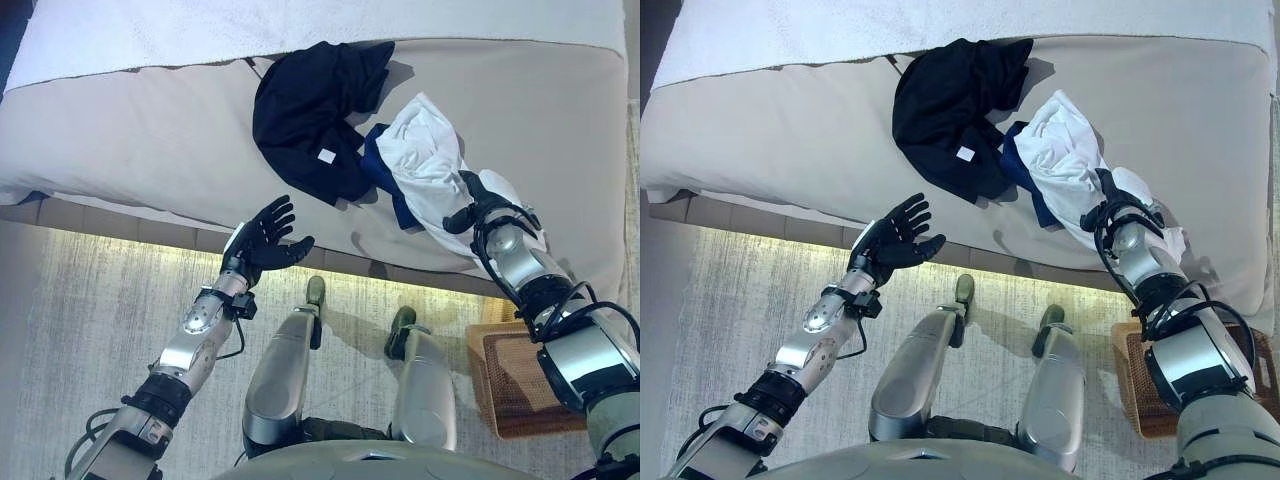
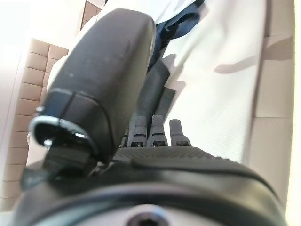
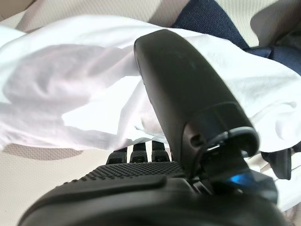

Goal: Pick up the clothes from the bed and place them into the basket

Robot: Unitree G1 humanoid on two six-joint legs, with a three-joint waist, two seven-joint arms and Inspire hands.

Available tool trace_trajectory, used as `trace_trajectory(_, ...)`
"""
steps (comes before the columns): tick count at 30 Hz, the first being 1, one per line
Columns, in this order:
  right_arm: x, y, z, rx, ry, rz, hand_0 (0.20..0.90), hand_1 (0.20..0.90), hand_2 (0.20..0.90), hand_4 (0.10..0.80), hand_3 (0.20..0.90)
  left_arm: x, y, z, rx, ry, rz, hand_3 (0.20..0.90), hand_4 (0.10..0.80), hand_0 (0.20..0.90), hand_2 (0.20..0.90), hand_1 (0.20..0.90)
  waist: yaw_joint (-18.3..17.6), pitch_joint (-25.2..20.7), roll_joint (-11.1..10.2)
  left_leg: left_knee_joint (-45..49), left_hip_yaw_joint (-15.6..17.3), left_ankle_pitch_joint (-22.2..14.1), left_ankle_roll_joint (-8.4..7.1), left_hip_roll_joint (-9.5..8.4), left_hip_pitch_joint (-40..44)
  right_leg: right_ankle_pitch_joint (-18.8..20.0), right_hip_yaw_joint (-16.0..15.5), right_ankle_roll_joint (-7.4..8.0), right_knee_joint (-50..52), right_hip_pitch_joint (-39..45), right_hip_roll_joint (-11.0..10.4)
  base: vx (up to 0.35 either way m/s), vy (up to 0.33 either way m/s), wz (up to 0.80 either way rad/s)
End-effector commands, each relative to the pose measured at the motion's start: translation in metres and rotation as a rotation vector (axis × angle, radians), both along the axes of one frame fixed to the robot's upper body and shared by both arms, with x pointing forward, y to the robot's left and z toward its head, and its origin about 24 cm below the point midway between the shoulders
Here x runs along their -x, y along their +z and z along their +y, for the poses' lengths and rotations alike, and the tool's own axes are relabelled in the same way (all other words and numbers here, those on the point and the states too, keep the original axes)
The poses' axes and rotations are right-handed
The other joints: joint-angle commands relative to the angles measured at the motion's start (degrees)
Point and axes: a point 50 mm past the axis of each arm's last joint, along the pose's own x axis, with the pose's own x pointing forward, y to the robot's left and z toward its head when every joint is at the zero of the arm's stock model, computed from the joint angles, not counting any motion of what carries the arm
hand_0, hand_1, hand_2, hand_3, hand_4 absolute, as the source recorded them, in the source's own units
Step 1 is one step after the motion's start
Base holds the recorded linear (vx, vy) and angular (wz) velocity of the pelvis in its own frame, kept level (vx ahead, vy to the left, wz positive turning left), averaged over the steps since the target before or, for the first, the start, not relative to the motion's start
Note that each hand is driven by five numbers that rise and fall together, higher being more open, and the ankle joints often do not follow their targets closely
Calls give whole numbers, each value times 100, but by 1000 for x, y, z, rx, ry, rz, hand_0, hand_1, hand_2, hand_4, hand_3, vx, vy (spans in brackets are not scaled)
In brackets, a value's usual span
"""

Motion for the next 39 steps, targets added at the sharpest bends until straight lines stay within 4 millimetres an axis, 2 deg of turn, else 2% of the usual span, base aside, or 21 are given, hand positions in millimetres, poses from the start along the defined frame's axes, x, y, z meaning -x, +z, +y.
trace_trajectory(1,-12,47,-6,119,37,-144,571,571,571,416,516,4,33,-11,107,-24,-200,900,800,900,900,900,10,-138,55,1245,25,-1160,157,-44,-144,297,-136,-282,-191,159,237,-46,7,2)
trace_trajectory(2,-12,48,-5,119,40,-150,467,467,467,295,395,5,33,-11,107,-23,-202,900,800,900,900,900,10,-138,53,1261,25,-1163,159,-43,-165,292,-134,-287,-177,139,241,-57,7,0)
trace_trajectory(3,-13,51,-4,122,46,-163,335,335,335,141,241,5,34,-11,107,-20,-206,900,800,900,900,900,6,-138,49,1273,26,-1158,154,-37,-197,287,-131,-292,-175,118,254,-53,5,-2)
trace_trajectory(4,-14,53,-3,123,47,-167,300,300,300,100,200,5,34,-11,108,-19,-207,900,800,900,900,900,4,-138,46,1270,34,-1153,153,-26,-197,283,-135,-300,-180,122,260,-48,5,-2)
trace_trajectory(9,-14,58,-2,123,41,-204,300,300,300,100,200,5,32,-11,108,-21,-203,900,800,900,900,900,-23,-138,25,1193,50,-1043,112,39,-55,311,-132,-323,-326,305,327,-22,-3,-1)
trace_trajectory(16,-13,64,-5,134,16,-236,300,300,300,100,200,5,32,-10,105,-19,-204,900,800,900,900,900,-71,-196,-47,586,131,-825,41,148,547,475,-115,-269,-1007,889,437,-17,6,-5)
trace_trajectory(21,-7,65,-14,140,-19,-251,300,300,300,100,200,8,27,-7,88,-10,-178,900,800,900,900,900,-139,-615,-198,-88,267,-719,-20,261,1091,649,-104,-168,-1717,1395,517,44,3,-9)
trace_trajectory(29,4,63,-29,58,-66,-269,300,300,300,100,200,16,13,-2,65,-3,-103,900,800,900,900,900,-223,-1304,-368,-1001,348,-530,-70,304,1812,856,-41,-5,-2546,2053,656,108,-3,-7)
trace_trajectory(32,8,60,-29,-157,-79,-292,300,300,300,100,200,21,5,2,55,4,-75,900,800,900,900,900,-260,-1589,-419,-1350,349,-435,-88,306,2052,945,-8,59,-2794,2235,692,143,-4,-4)
trace_trajectory(33,9,57,-28,-375,-86,-305,300,300,300,100,200,22,3,3,50,7,-67,900,800,900,900,900,-273,-1708,-442,-1503,345,-402,-90,308,2150,978,6,80,-2893,2298,708,107,-7,-7)
trace_trajectory(34,9,55,-27,-424,-85,-303,300,300,300,100,200,22,3,3,49,7,-64,900,800,900,900,900,-278,-1739,-444,-1539,344,-398,-90,309,2176,984,12,83,-2917,2317,712,139,-13,-4)
trace_trajectory(35,8,48,-21,-739,-70,-291,300,300,300,100,200,21,1,3,46,10,-57,900,800,900,900,900,-292,-1843,-463,-1652,334,-382,-92,308,2261,1001,38,87,-2993,2383,734,97,-12,0)
trace_trajectory(37,8,37,-15,-1003,-43,-278,300,300,300,100,200,20,0,5,44,8,-53,900,800,900,900,900,-284,-1908,-479,-1711,326,-389,-98,310,2327,996,23,85,-3027,2447,741,100,-20,-1)
trace_trajectory(38,10,27,-10,-1246,-21,-270,300,300,300,100,200,19,0,8,43,6,-48,900,800,900,900,900,-274,-1962,-497,-1744,332,-403,-103,313,2378,995,1,87,-3070,2510,738,109,-28,1)
trace_trajectory(39,10,19,-8,-1400,-6,-260,300,300,300,100,200,18,-1,8,43,0,-41,900,800,900,900,900,-252,-2004,-504,-1765,323,-414,-108,317,2414,996,-19,95,-3097,2556,733,107,-28,2)
